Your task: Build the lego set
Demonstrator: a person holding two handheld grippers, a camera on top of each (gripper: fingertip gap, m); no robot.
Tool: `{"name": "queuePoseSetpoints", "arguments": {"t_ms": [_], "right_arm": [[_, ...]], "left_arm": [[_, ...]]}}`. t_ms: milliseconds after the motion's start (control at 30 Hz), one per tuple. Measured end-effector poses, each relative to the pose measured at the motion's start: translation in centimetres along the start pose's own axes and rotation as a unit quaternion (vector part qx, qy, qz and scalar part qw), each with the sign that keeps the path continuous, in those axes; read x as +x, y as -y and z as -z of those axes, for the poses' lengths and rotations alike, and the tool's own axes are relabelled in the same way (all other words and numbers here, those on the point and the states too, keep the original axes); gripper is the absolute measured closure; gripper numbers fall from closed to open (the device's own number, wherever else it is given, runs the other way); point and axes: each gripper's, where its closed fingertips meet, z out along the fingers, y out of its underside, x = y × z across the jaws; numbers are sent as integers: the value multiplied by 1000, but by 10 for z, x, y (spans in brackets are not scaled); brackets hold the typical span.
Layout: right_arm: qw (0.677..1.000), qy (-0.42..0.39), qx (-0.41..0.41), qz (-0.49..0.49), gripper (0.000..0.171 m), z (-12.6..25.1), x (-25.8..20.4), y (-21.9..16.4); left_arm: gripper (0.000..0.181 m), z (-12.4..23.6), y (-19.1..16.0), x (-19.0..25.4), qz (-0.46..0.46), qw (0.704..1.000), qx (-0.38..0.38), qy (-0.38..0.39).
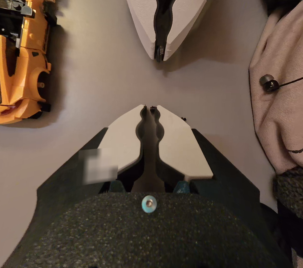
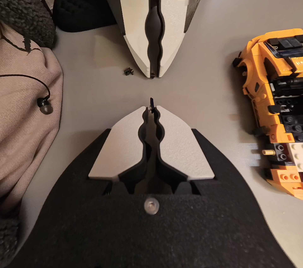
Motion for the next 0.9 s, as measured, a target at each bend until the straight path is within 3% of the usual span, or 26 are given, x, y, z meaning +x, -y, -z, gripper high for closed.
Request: {"name": "queuePoseSetpoints", "arguments": {"t_ms": [367, 600, 900], "right_arm": [[1000, -18, 2, 13, 165, -6, 1, 6], [995, -45, -74, 59, 165, -21, 9, 8], [988, -35, -150, 1, 165, -37, 11, 13]], "left_arm": [[173, -5, 3, 8, -62, 998, 21, 21], [165, -3, 2, 5, -76, 996, 24, 29], [159, 0, 1, -1, -95, 993, 55, 37]]}}
